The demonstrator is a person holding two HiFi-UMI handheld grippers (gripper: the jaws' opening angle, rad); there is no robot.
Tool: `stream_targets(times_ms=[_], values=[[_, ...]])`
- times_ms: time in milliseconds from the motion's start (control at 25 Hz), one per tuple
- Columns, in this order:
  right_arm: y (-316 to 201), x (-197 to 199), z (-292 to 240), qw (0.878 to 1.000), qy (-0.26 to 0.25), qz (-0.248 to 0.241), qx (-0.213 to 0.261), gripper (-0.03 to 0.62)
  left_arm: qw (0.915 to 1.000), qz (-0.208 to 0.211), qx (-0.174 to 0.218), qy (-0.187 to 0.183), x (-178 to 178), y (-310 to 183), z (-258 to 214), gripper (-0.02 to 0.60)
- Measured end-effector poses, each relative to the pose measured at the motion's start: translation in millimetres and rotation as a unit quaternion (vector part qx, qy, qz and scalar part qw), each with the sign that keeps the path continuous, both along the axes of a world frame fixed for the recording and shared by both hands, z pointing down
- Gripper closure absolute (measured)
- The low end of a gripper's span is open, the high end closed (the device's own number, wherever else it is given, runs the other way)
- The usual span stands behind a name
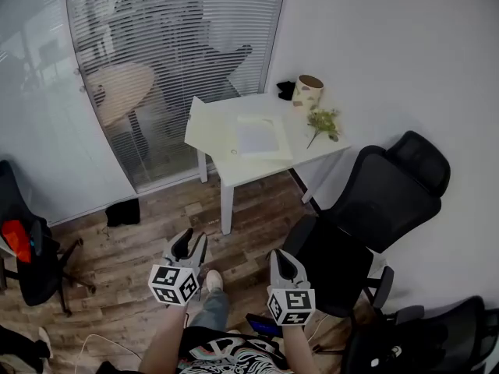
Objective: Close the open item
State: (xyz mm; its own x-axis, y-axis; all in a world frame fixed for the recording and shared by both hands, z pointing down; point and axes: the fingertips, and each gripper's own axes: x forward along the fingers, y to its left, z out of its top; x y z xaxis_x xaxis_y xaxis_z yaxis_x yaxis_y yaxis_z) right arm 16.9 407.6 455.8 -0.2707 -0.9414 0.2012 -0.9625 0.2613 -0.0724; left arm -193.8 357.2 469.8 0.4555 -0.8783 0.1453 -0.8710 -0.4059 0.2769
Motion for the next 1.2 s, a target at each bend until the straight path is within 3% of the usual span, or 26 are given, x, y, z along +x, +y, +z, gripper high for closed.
stream_targets(times_ms=[720, 1200], values=[[-256.0, -6.7, 37.3, 0.998, 0.024, 0.004, -0.054, 0.595, 0.9964, -0.019, -0.083, 0.003, -18.7, -261.2, 62.3, 0.416], [-329.1, 8.4, 65.7, 0.995, 0.031, 0.033, -0.092, 0.595, 0.9828, -0.063, -0.168, 0.045, -40.9, -360.7, 120.4, 0.413]])
